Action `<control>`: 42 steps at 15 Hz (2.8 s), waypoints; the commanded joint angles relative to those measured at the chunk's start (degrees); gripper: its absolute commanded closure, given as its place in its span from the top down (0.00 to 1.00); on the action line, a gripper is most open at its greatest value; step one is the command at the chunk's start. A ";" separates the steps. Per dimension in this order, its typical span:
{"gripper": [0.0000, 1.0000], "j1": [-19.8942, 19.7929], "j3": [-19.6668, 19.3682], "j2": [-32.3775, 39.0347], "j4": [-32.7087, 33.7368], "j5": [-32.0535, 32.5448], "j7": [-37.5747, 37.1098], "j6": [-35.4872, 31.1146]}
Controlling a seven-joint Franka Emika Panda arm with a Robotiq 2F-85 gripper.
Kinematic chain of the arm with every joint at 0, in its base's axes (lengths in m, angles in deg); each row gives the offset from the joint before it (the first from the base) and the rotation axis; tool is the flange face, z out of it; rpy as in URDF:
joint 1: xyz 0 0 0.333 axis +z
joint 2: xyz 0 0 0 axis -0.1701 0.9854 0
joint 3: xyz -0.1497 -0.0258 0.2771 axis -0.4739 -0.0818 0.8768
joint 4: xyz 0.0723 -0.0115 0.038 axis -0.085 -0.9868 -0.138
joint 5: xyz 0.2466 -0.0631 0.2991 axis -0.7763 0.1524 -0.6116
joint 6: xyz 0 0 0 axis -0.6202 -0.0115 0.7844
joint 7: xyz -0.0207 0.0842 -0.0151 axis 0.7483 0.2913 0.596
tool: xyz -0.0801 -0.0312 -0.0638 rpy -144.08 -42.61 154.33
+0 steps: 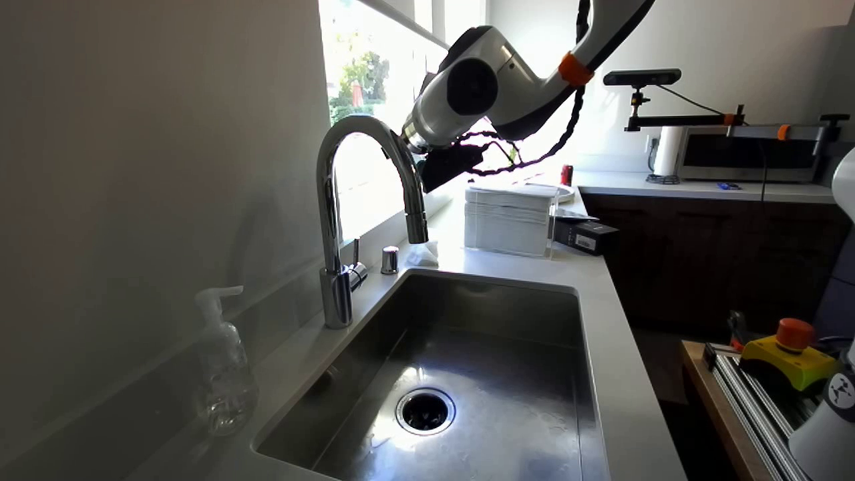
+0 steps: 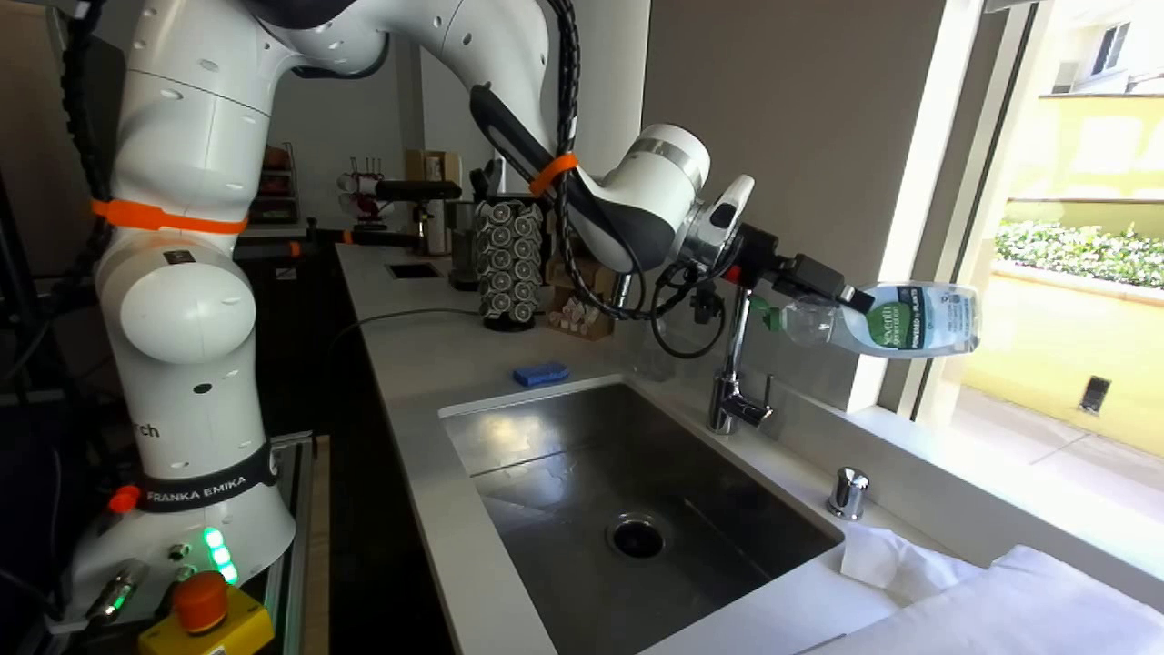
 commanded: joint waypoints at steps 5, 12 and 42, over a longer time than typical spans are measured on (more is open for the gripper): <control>0.27 -15.69 16.86 -1.84 0.13 -4.55 4.61 0.42; 0.27 -14.26 12.52 0.21 0.58 -19.81 12.63 -6.18; 0.27 -28.49 29.57 1.57 7.95 -118.66 90.17 11.43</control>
